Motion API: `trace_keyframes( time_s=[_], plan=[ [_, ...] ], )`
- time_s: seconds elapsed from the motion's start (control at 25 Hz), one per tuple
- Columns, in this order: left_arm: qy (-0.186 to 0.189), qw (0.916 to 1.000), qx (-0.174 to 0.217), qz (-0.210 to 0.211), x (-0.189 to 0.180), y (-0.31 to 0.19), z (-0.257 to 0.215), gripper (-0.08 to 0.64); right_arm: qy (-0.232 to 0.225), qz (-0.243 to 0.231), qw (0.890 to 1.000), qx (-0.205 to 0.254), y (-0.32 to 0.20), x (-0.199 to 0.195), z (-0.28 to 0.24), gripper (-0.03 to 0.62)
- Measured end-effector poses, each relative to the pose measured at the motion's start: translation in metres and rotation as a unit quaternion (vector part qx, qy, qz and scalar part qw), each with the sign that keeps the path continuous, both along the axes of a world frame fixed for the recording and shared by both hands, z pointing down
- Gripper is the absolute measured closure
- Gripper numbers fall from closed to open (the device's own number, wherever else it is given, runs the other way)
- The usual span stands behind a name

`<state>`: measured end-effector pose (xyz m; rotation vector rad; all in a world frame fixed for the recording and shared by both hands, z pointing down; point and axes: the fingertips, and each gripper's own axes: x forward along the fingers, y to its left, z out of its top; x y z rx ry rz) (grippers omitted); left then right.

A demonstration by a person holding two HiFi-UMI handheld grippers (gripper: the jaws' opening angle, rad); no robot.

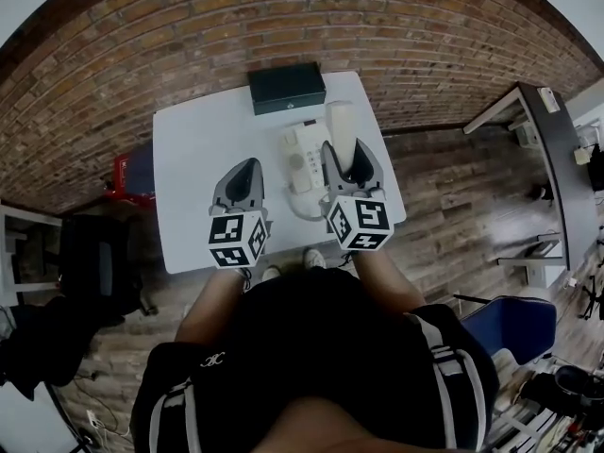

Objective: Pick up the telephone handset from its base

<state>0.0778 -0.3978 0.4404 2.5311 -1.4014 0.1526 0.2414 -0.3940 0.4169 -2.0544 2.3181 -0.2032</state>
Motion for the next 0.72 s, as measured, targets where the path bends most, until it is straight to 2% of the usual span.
trace_keyframes(
  time_s=[0.28, 0.72],
  plan=[
    [-0.002, 0.9999, -0.003, 0.015, 0.013, 0.006, 0.003, 0.558, -0.005, 0.010, 1.000, 0.001, 0.007, 0.012, 0.000, 0.390],
    [-0.006, 0.9999, -0.001, 0.015, 0.010, 0.009, 0.001, 0.558, -0.005, -0.001, 1.000, -0.006, 0.007, 0.004, 0.003, 0.390]
  ],
)
